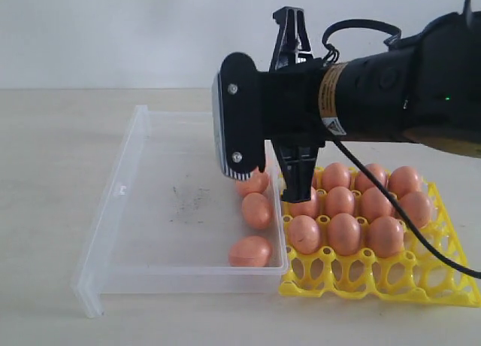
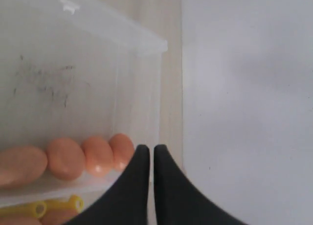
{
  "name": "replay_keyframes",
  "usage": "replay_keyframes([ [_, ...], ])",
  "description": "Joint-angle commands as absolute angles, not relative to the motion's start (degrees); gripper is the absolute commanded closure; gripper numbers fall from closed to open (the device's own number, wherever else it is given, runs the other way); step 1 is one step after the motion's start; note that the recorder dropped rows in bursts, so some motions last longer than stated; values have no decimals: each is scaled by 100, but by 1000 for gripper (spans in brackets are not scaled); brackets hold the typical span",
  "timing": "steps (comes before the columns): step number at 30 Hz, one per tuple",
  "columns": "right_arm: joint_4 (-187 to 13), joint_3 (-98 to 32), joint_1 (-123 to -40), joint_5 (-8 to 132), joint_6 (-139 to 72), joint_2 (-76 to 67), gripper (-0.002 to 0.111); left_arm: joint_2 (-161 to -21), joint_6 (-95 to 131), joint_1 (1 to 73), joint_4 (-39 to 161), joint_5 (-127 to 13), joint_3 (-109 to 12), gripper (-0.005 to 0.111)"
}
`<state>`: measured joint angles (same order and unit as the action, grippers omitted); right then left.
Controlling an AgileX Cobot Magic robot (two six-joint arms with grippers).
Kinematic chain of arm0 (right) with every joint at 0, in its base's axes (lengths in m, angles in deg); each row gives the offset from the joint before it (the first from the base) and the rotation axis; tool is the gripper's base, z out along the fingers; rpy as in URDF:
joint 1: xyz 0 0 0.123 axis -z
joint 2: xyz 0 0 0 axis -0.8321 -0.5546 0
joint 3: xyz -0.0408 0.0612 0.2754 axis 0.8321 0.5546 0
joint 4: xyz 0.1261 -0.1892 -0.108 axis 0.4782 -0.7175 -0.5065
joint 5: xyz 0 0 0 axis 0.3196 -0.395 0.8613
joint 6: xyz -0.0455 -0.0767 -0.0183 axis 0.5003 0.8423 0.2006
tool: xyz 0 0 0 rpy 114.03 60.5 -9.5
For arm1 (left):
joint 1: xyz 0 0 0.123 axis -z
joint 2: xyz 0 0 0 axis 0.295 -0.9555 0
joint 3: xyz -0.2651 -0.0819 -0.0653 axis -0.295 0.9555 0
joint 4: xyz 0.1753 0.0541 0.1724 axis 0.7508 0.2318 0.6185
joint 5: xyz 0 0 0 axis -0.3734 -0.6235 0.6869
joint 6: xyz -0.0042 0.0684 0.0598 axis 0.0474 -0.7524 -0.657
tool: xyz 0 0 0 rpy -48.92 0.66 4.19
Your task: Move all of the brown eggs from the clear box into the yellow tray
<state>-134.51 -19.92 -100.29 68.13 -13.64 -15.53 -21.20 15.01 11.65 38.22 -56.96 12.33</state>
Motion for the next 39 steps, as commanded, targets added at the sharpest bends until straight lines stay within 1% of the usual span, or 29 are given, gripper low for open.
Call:
replay_keyframes([
  [1, -14341, -2081, -10028, 7471, -1934, -1738, 108, -2104, 1458, 1192, 3804, -5696, 1217, 103],
  [5, -14652, -2612, -10016, 8316, -4580, -2024, 108, -2104, 1458, 1192, 3804, -5696, 1217, 103],
  [8, -14575, -3322, -10016, 9358, -6877, -2319, 108, -2104, 1458, 1192, 3804, -5696, 1217, 103],
  [9, -14455, -3541, -10016, 9733, -7171, -2428, 108, -2104, 1458, 1192, 3804, -5696, 1217, 103],
  [10, -14252, -3749, -10016, 10065, -7042, -2538, 108, -2104, 1458, 1192, 3804, -5696, 1217, 103],
  [14, -13272, -4386, -10016, 11196, -5391, -3029, 108, -2104, 1458, 1192, 3804, -5696, 1217, 103],
  [17, -13109, -4676, -10029, 11690, -4553, -3386, 108, -2104, 1458, 1192, 3804, -5696, 1217, 103],
  [19, -13083, -4748, -10029, 11632, -4204, -3475, 108, -2104, 1458, 1192, 3804, -5696, 1217, 103],
  [23, -12514, -4761, -10029, 10885, -3871, -3505, 108, -2104, 1458, 1192, 3804, -5696, 1217, 103],
  [25, -11616, -4929, -10029, 10954, -3573, -3589, 108, -2104, 1458, 1192, 3804, -5696, 1217, 103],
  [29, -9419, -5622, -9865, 11847, -3421, -3956, 108, -2104, 1458, 1192, 3804, -5696, 1217, 103],
  [33, -8248, -5978, -9768, 12215, -3367, -4299, 107, -2104, 1458, 1192, 3804, -5696, 1217, 103],
  [34, -8190, -6031, -9758, 12257, -3367, -4376, 105, -2104, 1458, 1192, 3804, -5696, 1217, 103],
  [36, -8212, -6030, -9749, 12255, -3421, -4497, 93, -2104, 1458, 1192, 3804, -5696, 1217, 103],
  [39, -8333, -6030, -9735, 12319, -3765, -4679, 68, -2104, 1458, 1192, 3804, -5696, 1217, 103],
])
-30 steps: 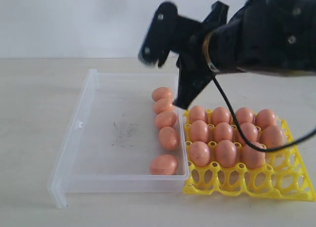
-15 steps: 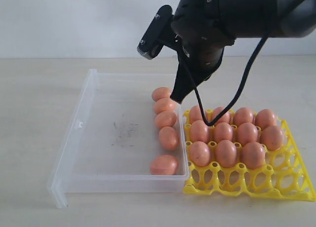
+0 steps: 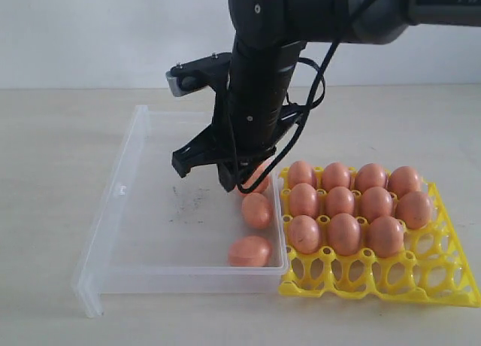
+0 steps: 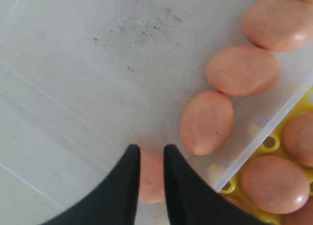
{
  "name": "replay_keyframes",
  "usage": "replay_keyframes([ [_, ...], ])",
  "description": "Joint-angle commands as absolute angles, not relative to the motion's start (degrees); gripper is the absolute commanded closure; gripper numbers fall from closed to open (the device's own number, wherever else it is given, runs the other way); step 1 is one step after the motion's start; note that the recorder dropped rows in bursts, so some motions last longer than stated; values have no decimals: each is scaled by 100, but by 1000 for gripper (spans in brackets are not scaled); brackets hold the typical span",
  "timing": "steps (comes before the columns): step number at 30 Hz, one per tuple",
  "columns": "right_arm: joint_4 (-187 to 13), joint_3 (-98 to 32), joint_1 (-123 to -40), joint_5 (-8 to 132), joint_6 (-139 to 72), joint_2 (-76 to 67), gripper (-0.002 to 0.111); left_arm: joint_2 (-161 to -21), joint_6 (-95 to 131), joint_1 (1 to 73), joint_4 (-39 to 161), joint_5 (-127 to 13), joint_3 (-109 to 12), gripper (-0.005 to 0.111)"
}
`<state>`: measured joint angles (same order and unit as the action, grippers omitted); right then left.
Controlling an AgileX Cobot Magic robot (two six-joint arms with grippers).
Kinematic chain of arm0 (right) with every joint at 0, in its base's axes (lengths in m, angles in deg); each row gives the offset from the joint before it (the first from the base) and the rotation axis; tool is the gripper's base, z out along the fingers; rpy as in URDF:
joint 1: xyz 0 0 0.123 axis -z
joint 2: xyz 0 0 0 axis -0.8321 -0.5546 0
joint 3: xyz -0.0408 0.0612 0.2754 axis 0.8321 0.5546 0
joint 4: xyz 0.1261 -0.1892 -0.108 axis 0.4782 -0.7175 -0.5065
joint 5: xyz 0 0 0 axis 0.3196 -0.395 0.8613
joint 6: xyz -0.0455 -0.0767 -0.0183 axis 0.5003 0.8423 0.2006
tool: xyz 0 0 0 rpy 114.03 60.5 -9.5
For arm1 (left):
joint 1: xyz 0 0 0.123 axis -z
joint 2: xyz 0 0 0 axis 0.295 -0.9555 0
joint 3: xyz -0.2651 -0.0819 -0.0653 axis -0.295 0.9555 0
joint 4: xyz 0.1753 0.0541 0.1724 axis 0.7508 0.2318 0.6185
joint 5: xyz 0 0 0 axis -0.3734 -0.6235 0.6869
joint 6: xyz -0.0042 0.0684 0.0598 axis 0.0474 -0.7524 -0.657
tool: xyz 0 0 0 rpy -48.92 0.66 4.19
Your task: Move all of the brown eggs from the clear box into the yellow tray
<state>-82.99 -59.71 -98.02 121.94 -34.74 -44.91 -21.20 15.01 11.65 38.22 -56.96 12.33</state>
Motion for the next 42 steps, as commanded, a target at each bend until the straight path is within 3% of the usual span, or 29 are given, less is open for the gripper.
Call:
replay_keyframes([
  [1, -8333, -6030, -9735, 12331, -3846, -4735, 62, -2104, 1458, 1192, 3804, -5696, 1217, 103],
  [4, -8333, -6030, -9735, 12345, -4107, -4926, 50, -2104, 1458, 1192, 3804, -5696, 1217, 103],
  [25, -8691, -6030, -9098, 11570, -4882, -5492, 50, -2104, 1458, 1192, 3804, -5696, 1217, 103],
  [37, -8271, -6017, -9001, 11926, -4929, -5879, 50, -2104, 1458, 1192, 3804, -5696, 1217, 103],
  [39, -8297, -6017, -9001, 12183, -4826, -5917, 54, -2104, 1458, 1192, 3804, -5696, 1217, 103],
  [42, -8393, -6017, -9001, 12669, -4049, -5917, 72, -2104, 1458, 1192, 3804, -5696, 1217, 103],
])
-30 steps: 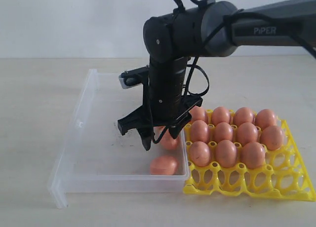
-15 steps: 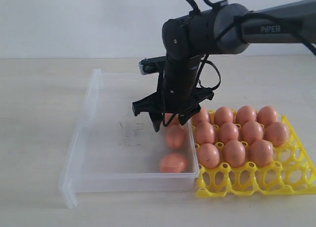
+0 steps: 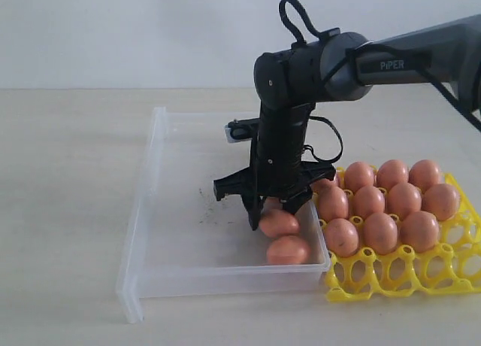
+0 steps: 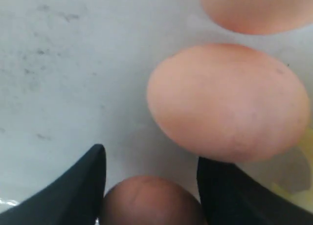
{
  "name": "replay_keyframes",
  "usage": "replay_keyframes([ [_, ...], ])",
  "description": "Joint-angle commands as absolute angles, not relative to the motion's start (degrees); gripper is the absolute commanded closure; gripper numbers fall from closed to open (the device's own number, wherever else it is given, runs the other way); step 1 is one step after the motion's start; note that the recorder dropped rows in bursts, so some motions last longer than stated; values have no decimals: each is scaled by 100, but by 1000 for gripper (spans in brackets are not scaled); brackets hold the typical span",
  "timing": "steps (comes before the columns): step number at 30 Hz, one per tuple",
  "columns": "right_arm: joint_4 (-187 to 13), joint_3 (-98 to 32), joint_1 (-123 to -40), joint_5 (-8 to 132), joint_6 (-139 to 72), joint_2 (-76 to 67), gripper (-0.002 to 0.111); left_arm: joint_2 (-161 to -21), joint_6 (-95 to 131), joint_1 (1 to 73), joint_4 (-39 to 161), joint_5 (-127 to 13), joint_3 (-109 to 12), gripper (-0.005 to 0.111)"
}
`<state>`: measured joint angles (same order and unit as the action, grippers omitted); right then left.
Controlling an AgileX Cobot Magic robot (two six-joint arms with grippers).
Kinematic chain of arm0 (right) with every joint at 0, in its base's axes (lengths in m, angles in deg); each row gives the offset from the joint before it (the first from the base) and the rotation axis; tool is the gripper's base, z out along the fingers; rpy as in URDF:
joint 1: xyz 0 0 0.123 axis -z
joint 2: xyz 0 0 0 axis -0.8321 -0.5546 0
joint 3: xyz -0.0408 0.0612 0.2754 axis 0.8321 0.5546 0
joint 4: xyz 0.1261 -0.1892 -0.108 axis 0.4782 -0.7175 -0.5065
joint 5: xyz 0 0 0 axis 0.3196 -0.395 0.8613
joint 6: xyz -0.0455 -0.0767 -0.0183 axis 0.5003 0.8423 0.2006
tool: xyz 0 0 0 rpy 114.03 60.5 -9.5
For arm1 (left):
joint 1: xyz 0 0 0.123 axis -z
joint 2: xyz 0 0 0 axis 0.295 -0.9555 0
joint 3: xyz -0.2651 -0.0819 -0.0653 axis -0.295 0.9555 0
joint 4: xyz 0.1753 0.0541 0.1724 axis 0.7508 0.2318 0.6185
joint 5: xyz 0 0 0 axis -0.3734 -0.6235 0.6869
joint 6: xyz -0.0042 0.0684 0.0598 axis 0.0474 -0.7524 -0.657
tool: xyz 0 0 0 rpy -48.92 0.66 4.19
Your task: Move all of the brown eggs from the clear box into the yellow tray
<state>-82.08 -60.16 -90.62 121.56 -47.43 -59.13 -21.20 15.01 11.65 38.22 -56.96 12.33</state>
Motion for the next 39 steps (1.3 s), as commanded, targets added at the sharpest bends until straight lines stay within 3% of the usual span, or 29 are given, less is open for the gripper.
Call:
replay_keyframes([
  [1, -8452, -6017, -9001, 12697, -3831, -5917, 74, -2104, 1458, 1192, 3804, -5696, 1217, 103],
  [8, -9077, -6028, -9013, 12343, -2731, -5897, 74, -2104, 1458, 1192, 3804, -5696, 1217, 103],
  [10, -9335, -6028, -9021, 12343, -2478, -5836, 60, -2104, 1458, 1192, 3804, -5696, 1217, 103],
  [12, -9453, -6028, -9021, 12397, -2476, -5726, 35, -2104, 1458, 1192, 3804, -5696, 1217, 103],
  [13, -9463, -6028, -9021, 12566, -2517, -5660, 30, -2104, 1458, 1192, 3804, -5696, 1217, 103],
  [17, -9525, -6028, -9021, 13215, -2727, -5551, 30, -2104, 1458, 1192, 3804, -5696, 1217, 103],
  [39, -9880, -5644, -8999, 13215, -3421, -5508, 31, -2104, 1458, 1178, 3804, -5696, 1217, 103],
])
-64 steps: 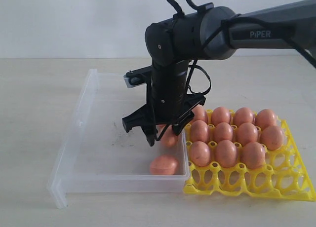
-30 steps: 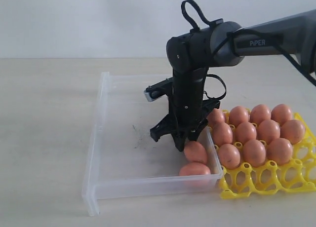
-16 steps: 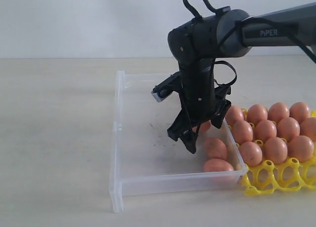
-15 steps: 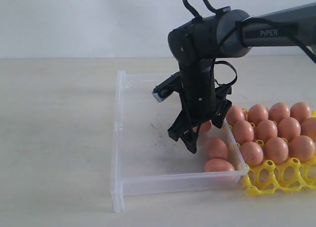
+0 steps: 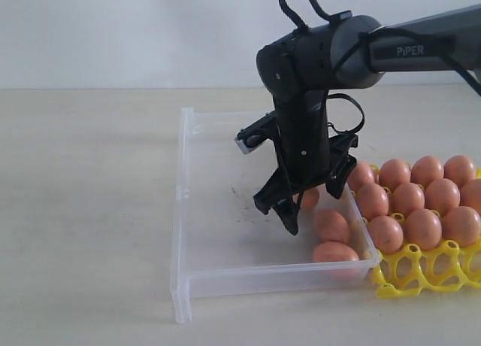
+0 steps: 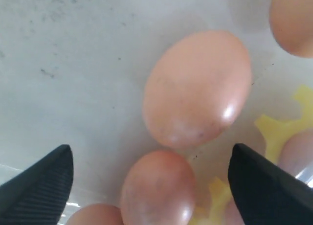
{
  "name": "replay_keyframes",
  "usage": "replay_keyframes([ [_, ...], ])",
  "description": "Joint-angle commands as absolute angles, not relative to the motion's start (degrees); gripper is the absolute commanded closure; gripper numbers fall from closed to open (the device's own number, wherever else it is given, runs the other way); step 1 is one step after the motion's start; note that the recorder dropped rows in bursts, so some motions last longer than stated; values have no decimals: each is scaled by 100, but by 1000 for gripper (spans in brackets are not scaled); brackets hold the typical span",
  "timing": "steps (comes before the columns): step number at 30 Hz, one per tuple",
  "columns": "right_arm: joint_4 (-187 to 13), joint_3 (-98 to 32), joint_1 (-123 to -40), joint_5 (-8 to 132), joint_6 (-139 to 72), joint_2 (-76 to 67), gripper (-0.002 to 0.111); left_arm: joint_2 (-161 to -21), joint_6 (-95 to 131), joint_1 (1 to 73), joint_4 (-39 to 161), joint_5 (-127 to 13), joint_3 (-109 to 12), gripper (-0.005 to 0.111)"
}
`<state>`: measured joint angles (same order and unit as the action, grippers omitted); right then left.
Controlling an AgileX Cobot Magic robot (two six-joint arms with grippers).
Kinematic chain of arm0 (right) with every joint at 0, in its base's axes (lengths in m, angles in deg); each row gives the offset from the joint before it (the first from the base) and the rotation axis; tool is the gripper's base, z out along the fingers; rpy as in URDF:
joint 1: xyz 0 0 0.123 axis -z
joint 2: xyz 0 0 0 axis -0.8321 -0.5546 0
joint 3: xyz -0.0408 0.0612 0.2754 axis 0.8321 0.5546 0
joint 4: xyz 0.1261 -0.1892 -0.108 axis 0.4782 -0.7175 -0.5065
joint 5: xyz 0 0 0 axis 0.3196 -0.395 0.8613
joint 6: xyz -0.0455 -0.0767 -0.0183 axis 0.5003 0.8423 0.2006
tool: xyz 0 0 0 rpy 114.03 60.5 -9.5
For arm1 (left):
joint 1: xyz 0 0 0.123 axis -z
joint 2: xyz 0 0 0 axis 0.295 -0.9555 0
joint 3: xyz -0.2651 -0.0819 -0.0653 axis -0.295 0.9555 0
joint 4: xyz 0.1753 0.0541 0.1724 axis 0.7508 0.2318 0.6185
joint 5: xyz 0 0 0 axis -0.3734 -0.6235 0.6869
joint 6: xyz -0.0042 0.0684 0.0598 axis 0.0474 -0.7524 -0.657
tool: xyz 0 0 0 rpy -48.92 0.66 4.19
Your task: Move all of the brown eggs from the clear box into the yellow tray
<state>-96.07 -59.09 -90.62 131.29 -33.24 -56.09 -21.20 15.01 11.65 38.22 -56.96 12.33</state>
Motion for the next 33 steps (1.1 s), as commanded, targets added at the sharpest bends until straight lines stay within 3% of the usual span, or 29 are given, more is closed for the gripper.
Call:
replay_keyframes([
  [1, -10046, -5507, -8999, 13215, -3421, -5441, 32, -2104, 1458, 1178, 3804, -5696, 1217, 103],
  [4, -10746, -5000, -8999, 13147, -3842, -5090, 34, -2104, 1458, 1178, 3804, -5696, 1217, 103],
  [8, -11737, -4357, -8999, 12105, -4923, -4148, 34, -2104, 1458, 1178, 3804, -5696, 1217, 103],
  [16, -11782, -3030, -8999, 9477, -5394, -1680, 34, -2104, 1458, 1178, 3804, -5696, 1217, 103],
  [22, -15295, -1647, -8999, 8317, -8215, 200, 34, -2104, 1458, 1178, 3804, -5696, 1217, 103],
  [25, -18054, -1016, -8999, 8444, -10617, 1070, 34, -2104, 1458, 1178, 3804, -5696, 1217, 103],
  [27, -18726, -629, -8999, 9170, -11932, 1665, 34, -2104, 1458, 1178, 3804, -5696, 1217, 103],
  [33, -18726, -490, -8999, 10993, -11136, 2431, 34, -2104, 1458, 1178, 3804, -5696, 1217, 103],
])
